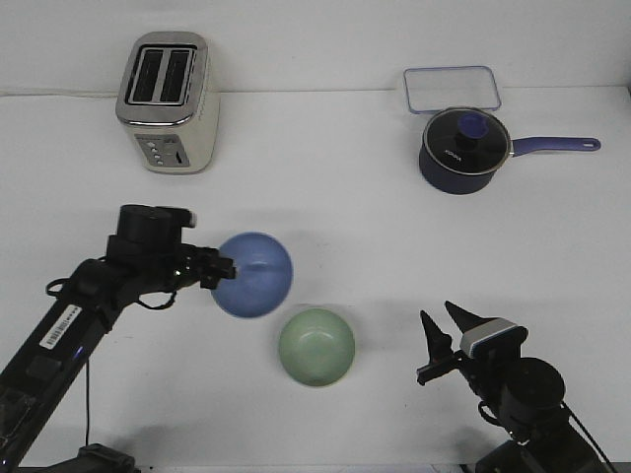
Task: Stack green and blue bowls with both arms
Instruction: 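Carry the blue bowl with the left gripper and lower it into the green bowl, then open the left gripper and withdraw it from the blue bowl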
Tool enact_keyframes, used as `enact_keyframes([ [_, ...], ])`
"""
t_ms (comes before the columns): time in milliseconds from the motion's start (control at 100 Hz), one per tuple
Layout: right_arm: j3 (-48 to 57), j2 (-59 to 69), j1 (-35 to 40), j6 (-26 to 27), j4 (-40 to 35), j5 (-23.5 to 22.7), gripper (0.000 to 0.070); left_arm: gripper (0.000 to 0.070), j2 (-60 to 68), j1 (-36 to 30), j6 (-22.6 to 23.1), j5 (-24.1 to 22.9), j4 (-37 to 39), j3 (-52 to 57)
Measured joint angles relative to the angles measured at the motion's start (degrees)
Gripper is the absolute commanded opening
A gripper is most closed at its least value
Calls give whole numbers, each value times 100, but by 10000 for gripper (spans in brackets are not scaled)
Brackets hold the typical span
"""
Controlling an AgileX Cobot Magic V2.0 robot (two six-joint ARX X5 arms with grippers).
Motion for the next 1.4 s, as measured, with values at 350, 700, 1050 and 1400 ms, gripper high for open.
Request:
enact_keyframes([
  [350,0,0,0,0,0,0,311,13,498,-1690,-15,-236,-109,0],
  [700,0,0,0,0,0,0,311,77,1051,-2120,105,-286,-35,0],
  [1050,0,0,0,0,0,2,311,422,975,-2068,164,-302,256,0],
  [1400,0,0,0,-24,0,101,275,115,-949,-935,592,-2553,363,0],
])
